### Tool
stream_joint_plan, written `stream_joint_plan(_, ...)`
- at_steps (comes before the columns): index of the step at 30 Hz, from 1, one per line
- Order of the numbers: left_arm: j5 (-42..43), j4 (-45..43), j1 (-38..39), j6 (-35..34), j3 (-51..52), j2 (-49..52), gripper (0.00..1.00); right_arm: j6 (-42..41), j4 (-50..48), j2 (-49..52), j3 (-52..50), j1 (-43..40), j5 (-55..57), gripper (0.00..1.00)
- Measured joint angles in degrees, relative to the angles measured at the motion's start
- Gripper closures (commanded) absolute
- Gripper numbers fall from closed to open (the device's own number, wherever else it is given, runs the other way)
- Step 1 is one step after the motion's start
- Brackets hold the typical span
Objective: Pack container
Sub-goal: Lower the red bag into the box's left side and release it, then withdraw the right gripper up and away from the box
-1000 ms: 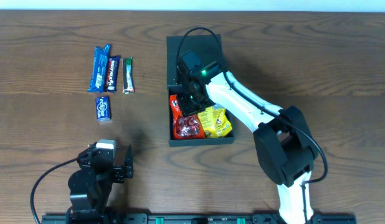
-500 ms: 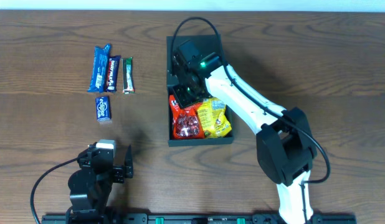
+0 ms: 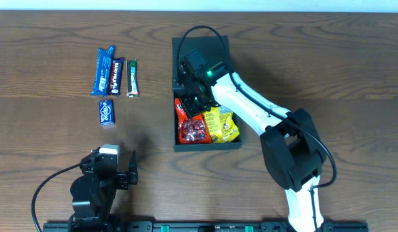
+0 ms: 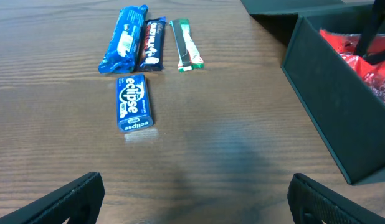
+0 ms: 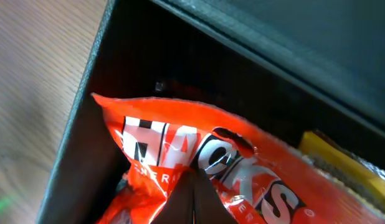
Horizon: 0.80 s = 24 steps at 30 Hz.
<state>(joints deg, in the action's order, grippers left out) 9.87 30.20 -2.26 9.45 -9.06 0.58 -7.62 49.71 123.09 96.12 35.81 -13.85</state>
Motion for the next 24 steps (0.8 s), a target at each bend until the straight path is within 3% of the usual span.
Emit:
stream_joint_plan(9, 0.0, 0.0, 0.0, 0.0, 0.0, 0.0, 0.05, 0.9, -1.1, 0.6, -0.1, 0.1, -1.0, 0.99)
stream_joint_plan(17, 0.0, 0.0, 0.0, 0.0, 0.0, 0.0, 0.05, 1.2, 6.0, 0.4, 7.0, -0.4, -0.1, 0.99)
stream_joint_plan(19, 0.0, 0.0, 0.0, 0.0, 0.0, 0.0, 0.05, 1.1, 6.2, -0.8, 10.3, -1.2, 1.0, 0.78)
stream_joint_plan(20, 0.0, 0.0, 0.0, 0.0, 0.0, 0.0, 0.04, 1.4, 5.9, -2.0, 12.0, -2.1, 1.9, 0.50)
stream_joint_plan(21, 0.0, 0.0, 0.0, 0.0, 0.0, 0.0, 0.05, 1.5, 5.2, -3.4, 13.4, -3.0, 2.6, 0.34)
stream_joint_plan(24, 0.0, 0.0, 0.0, 0.0, 0.0, 0.0, 0.05, 3.5, 0.4, -8.7, 17.0, -7.4, 3.9, 0.01)
